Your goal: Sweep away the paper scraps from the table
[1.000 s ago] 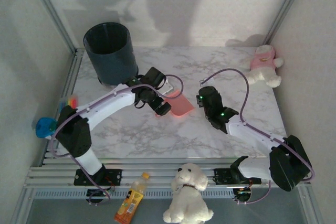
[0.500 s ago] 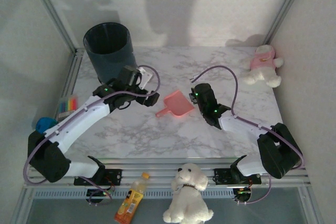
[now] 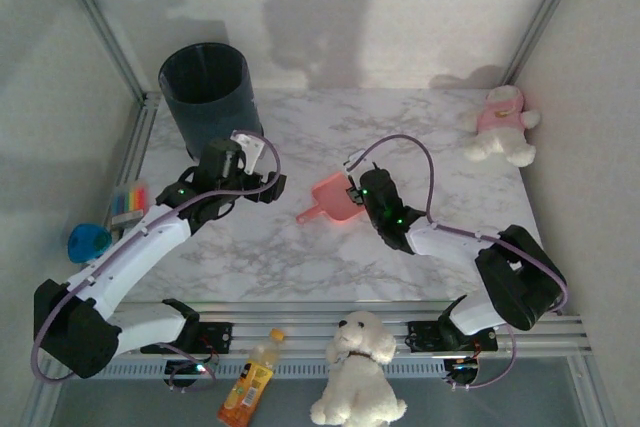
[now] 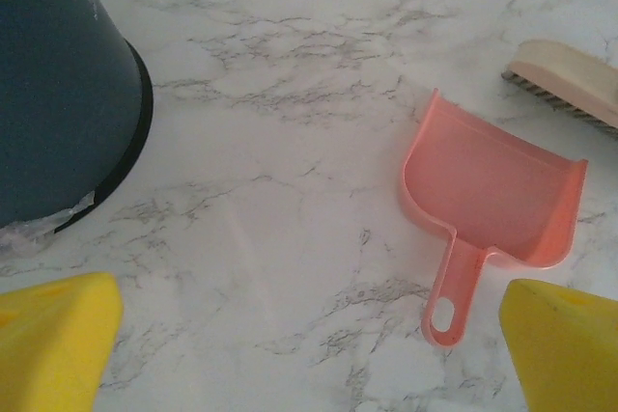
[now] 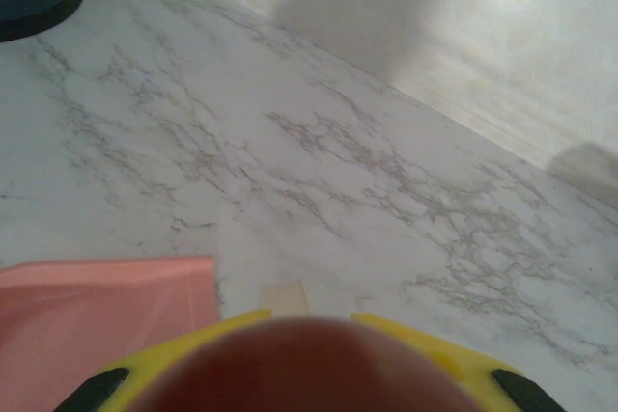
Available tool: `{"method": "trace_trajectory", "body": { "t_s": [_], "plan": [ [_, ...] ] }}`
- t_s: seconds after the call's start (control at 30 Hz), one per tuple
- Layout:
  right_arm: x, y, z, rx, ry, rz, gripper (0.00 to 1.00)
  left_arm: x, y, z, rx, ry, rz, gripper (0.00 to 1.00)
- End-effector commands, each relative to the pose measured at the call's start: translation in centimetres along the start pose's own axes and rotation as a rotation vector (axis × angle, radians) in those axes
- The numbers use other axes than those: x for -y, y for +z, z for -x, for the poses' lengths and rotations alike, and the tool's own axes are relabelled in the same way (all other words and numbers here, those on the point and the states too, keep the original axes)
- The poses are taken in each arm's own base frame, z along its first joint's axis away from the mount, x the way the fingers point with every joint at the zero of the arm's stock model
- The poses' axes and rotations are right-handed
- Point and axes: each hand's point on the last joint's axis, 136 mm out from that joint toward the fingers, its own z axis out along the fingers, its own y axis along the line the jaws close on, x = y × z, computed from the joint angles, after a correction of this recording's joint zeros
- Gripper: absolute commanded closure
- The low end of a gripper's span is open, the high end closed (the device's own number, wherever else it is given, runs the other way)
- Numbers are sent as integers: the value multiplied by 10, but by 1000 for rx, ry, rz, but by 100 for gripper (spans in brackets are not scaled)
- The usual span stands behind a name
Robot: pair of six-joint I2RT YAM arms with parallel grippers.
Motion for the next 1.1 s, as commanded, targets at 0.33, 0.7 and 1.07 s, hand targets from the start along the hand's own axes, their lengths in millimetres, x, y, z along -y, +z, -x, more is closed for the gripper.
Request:
{"method": "trace_trajectory", "body": {
  "t_s": [0.33, 0.7, 1.07],
  "plan": [
    [-41, 0, -14, -3, -87, 54, 99, -16, -6, 8, 65, -23, 78, 1],
    [-64, 3, -27, -45, -114, 97, 92, -18, -4, 5, 57, -20, 83, 1],
    [-80, -2, -38, -73, -136, 138, 65, -19, -2, 2, 43, -12, 92, 0]
  ]
}}
